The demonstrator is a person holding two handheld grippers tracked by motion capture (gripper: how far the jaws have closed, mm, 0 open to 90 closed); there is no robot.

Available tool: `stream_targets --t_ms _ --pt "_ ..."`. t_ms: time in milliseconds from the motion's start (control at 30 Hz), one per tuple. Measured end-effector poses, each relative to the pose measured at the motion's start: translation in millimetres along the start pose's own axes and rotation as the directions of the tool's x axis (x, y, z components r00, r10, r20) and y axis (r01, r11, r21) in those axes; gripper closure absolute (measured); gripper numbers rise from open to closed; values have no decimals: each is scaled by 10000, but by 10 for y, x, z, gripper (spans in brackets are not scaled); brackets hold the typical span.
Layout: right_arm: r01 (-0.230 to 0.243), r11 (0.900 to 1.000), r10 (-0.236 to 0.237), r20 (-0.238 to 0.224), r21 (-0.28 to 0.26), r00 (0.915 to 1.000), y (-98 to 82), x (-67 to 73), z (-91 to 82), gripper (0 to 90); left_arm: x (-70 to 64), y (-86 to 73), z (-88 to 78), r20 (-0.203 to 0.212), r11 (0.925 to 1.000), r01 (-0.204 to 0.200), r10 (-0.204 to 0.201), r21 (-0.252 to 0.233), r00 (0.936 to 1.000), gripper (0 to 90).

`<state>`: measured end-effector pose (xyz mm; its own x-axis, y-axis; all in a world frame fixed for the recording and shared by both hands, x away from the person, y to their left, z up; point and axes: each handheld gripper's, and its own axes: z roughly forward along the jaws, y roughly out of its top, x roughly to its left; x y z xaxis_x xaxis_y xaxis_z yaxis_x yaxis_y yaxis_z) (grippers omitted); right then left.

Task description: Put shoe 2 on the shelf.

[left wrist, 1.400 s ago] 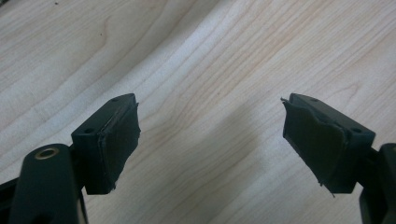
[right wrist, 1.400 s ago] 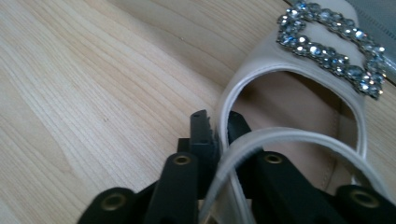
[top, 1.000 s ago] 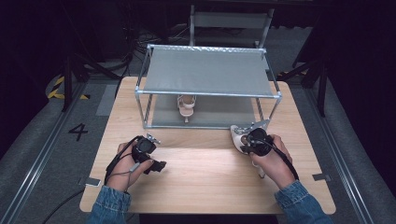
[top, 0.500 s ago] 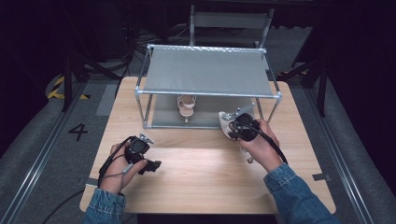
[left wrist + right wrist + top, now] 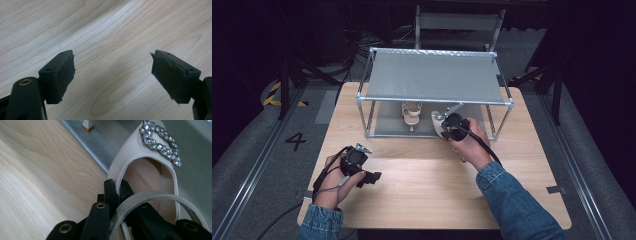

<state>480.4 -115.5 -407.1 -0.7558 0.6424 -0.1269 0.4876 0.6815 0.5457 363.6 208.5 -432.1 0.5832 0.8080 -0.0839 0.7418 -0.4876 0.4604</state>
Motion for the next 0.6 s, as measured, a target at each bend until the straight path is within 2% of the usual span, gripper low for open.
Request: stream_targets --t_ms 300,467,600 --pt "206 9997 -201 355 -143 9992 108 15 213 870 28 -1 10 69 10000 48 -48 28 10000 193" --pt "63 10000 -61 466 -29 9989 111 -5 305 867 34 -5 23 157 10000 33 -33 45 9999 193" --pt "-9 10000 10 418 -14 9991 109 -27 314 845 43 -3 27 160 9999 -77 76 67 9998 192"
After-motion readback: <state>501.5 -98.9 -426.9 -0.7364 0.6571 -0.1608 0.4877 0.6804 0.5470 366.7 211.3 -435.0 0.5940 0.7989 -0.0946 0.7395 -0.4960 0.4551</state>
